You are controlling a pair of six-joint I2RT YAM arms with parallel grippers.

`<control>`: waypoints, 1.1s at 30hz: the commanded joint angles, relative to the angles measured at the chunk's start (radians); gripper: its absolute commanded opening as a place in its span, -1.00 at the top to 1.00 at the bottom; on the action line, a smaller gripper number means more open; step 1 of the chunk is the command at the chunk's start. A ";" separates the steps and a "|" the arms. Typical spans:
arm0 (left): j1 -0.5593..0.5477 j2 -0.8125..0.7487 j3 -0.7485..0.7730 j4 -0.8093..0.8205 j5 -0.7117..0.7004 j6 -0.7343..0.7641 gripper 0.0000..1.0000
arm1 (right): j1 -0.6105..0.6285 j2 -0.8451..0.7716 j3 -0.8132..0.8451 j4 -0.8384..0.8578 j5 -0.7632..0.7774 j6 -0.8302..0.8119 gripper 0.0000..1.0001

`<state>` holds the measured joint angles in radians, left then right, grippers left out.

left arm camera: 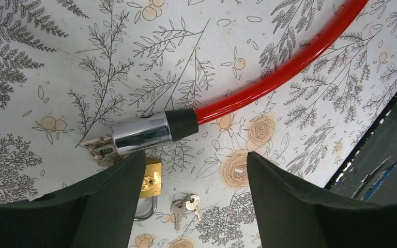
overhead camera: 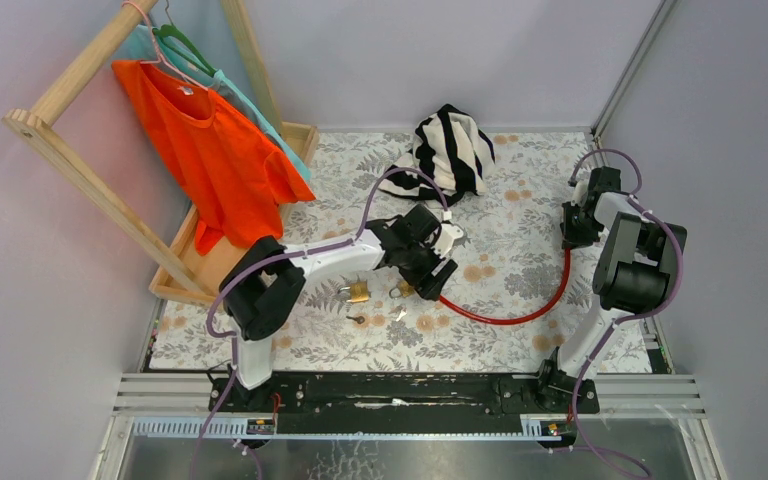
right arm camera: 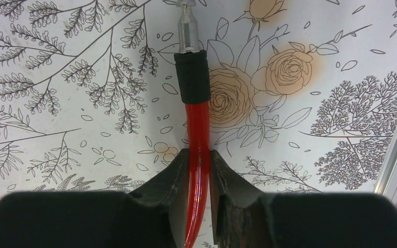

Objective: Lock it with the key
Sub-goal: Pick up the lock from the center of the board.

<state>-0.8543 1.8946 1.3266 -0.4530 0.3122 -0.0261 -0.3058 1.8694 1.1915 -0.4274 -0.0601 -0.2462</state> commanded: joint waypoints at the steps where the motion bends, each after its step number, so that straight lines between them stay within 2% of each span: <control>1: -0.004 -0.001 -0.020 0.019 0.030 -0.039 -0.54 | -0.003 -0.015 0.024 0.003 0.027 0.012 0.51; 12: -0.035 0.023 -0.057 0.070 0.030 -0.041 -0.56 | -0.002 -0.026 0.016 0.003 0.014 0.009 0.52; 27: -0.021 0.114 0.043 0.078 0.009 -0.060 -0.65 | -0.002 -0.070 -0.024 -0.002 -0.023 -0.003 0.54; 33: -0.003 0.184 0.129 0.056 -0.025 -0.094 -0.67 | -0.002 -0.089 -0.066 -0.009 -0.058 0.004 0.57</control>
<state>-0.8722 2.0224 1.3907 -0.4198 0.3260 -0.0868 -0.3061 1.8381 1.1526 -0.4198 -0.0723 -0.2481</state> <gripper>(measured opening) 0.830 0.232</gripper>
